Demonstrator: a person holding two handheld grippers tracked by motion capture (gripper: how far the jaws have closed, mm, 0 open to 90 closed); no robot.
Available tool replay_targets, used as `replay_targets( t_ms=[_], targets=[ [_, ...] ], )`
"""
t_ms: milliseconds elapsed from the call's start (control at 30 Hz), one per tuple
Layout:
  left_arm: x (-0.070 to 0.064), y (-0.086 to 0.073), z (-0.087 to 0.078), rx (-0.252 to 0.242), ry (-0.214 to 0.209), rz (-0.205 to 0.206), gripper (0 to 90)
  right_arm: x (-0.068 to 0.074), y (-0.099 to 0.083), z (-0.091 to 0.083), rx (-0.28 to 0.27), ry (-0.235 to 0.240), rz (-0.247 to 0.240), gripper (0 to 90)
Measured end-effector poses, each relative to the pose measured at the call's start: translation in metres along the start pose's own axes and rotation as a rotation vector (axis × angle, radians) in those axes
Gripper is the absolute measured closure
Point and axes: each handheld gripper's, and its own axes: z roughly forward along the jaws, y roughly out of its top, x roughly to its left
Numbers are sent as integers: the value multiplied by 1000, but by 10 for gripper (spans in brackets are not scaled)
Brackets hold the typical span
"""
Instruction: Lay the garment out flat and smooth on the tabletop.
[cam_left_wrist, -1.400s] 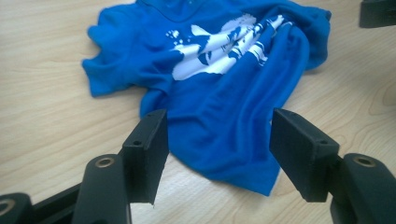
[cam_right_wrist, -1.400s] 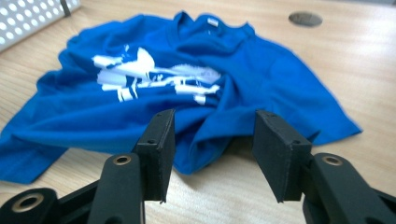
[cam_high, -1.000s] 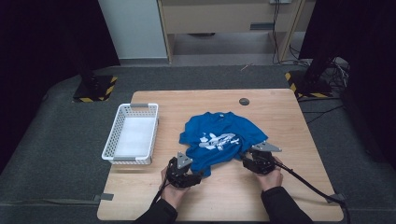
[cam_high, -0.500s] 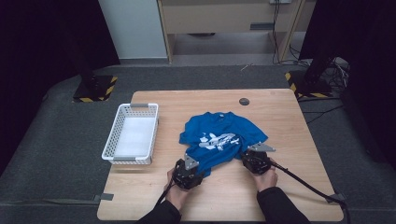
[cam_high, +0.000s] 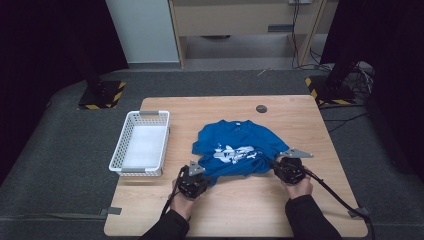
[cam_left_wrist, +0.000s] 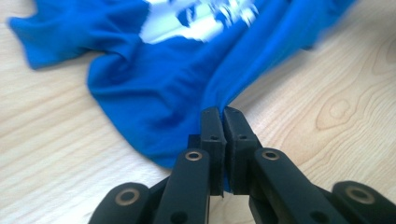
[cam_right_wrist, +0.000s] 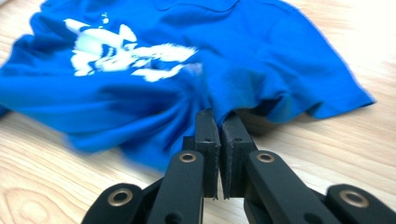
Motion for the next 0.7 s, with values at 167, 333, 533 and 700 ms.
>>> replay_targets(
  t_ms=[167, 333, 533, 700],
  targets=[
    [16, 1, -3, 15, -12, -14, 875, -16, 0, -7, 31, -46, -29, 871],
    [16, -2, 5, 33, -13, 8, 814, -29, -4, -1, 26, -114, -46, 767],
    [15, -5, -4, 11, -5, 25, 526, -25, -5, -10, -27, -121, -56, 586],
    [14, -15, -20, -1, 0, 38, 377, -13, -14, -27, -62, -81, -97, 335]
  ],
)
